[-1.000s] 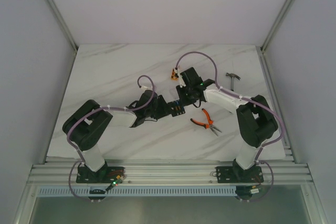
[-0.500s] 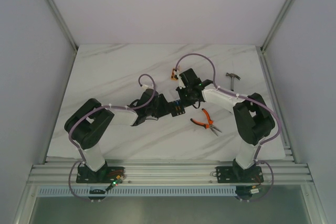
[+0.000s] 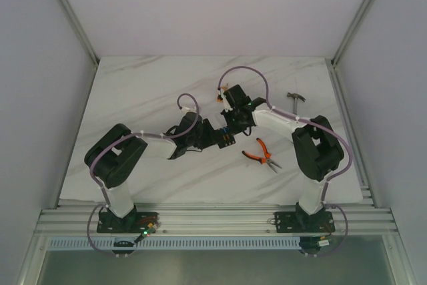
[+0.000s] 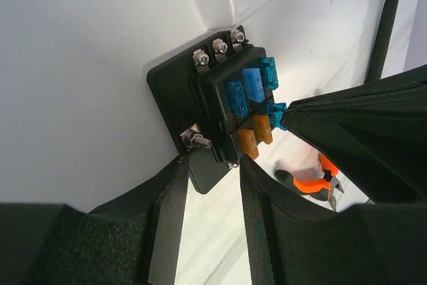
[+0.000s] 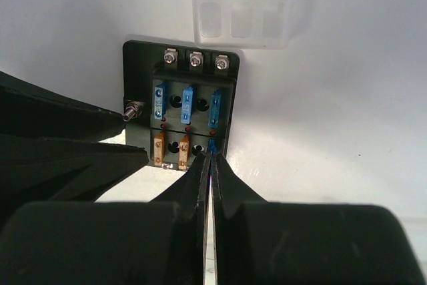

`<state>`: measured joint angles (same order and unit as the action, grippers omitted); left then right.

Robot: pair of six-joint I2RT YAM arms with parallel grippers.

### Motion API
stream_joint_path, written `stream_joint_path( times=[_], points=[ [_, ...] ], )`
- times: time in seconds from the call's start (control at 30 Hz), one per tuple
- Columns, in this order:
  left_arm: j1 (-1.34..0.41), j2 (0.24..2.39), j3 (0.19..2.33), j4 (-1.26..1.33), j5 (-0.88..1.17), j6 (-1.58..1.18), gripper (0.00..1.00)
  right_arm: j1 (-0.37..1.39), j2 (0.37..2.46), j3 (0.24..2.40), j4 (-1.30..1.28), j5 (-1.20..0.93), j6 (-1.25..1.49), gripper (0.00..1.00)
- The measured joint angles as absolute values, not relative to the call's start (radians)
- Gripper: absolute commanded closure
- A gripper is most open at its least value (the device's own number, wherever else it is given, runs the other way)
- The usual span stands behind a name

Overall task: Snap on the fuse box
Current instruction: Install the fuse at the fuse box base.

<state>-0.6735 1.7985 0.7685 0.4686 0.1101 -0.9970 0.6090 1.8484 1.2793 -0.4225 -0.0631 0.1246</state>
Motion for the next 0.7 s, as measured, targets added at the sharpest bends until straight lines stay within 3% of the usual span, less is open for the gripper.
stream_joint_path(
  times=[0.7],
  points=[
    [-0.674,1.8,0.744,0.512,0.108,-1.024,0.54,0.687,1.873,1.274,-0.416,0.095,0.111,1.0]
  ],
)
